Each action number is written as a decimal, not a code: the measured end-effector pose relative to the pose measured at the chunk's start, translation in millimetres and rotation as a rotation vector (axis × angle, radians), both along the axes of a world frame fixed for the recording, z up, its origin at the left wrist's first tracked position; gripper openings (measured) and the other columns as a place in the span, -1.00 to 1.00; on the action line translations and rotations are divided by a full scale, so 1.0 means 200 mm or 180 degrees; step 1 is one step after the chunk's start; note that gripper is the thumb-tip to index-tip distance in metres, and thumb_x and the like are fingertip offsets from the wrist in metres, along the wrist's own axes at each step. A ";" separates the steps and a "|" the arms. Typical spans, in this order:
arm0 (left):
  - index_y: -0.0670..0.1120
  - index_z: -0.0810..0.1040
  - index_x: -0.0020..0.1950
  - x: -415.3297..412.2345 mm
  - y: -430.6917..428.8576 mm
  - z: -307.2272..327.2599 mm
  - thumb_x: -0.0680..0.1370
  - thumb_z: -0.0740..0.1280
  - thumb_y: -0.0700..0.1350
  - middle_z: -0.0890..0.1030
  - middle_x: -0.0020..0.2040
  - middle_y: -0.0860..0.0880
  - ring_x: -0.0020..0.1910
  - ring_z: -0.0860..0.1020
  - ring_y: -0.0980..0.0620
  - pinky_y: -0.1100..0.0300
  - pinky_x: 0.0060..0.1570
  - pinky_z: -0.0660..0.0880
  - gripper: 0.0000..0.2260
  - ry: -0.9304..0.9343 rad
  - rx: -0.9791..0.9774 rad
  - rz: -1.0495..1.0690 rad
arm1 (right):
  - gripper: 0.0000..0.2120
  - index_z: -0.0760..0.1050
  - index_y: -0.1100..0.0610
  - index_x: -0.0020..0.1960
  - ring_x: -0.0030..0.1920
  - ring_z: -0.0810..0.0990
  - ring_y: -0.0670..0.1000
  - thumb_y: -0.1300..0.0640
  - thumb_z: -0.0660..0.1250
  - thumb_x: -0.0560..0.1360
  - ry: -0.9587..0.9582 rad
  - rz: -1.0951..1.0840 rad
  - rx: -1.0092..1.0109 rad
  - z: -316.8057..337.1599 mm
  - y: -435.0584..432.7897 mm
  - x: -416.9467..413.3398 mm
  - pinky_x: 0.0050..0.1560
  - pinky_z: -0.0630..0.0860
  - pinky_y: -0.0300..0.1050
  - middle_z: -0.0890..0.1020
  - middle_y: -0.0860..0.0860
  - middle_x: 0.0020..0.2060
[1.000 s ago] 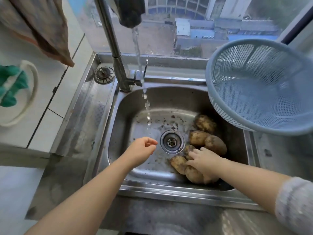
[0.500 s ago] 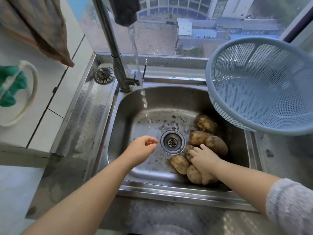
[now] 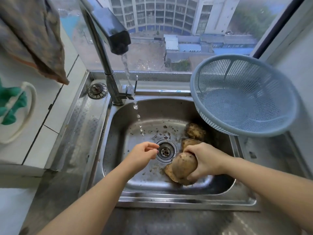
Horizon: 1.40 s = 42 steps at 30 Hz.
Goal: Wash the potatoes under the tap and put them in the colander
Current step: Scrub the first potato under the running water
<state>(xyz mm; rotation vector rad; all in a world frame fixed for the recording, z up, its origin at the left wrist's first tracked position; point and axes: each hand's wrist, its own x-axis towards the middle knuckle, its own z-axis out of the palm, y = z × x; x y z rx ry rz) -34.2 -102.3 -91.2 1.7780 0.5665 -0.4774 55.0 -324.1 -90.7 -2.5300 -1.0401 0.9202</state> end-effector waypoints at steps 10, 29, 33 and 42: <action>0.12 0.40 0.30 -0.10 0.17 0.23 0.40 0.38 0.29 0.56 0.18 0.04 0.11 0.60 0.08 0.19 -0.10 0.59 -0.47 -0.0887 -0.1076 0.0619 | -0.49 0.63 0.15 -0.02 -0.09 0.68 0.05 -0.12 0.59 0.16 0.1374 -0.1549 0.1784 0.31 0.52 0.06 0.02 0.61 -0.03 0.71 0.08 -0.16; -0.04 0.47 0.27 -0.07 0.25 0.22 0.34 0.50 0.18 0.62 0.08 -0.12 0.01 0.64 -0.10 0.12 -0.33 0.57 -0.41 -0.0747 -0.0923 0.1151 | -0.66 0.56 0.22 0.06 0.06 0.63 0.18 -0.05 0.24 0.57 0.2480 -0.3195 0.1717 0.29 0.89 0.09 0.18 0.55 0.11 0.65 0.21 0.00; -0.04 0.52 0.19 -0.04 0.29 0.17 0.42 0.42 0.23 0.65 0.09 -0.16 0.06 0.64 -0.16 -0.03 -0.13 0.63 -0.52 -0.0354 -0.1159 0.1202 | -0.68 0.49 0.25 0.03 0.05 0.51 0.12 0.10 0.02 0.67 0.0693 -0.2694 0.1751 0.25 0.91 -0.02 0.08 0.39 -0.11 0.56 0.12 -0.03; 0.02 0.50 0.19 -0.05 0.30 0.17 0.21 0.48 0.29 0.66 0.01 -0.05 -0.03 0.66 -0.01 0.14 -0.20 0.60 -0.36 -0.0843 -0.0701 0.0906 | -0.67 0.56 0.21 -0.05 -0.02 0.56 0.10 0.05 0.10 0.63 0.0595 -0.1890 0.1064 0.32 0.94 0.08 0.10 0.47 0.01 0.63 0.10 -0.01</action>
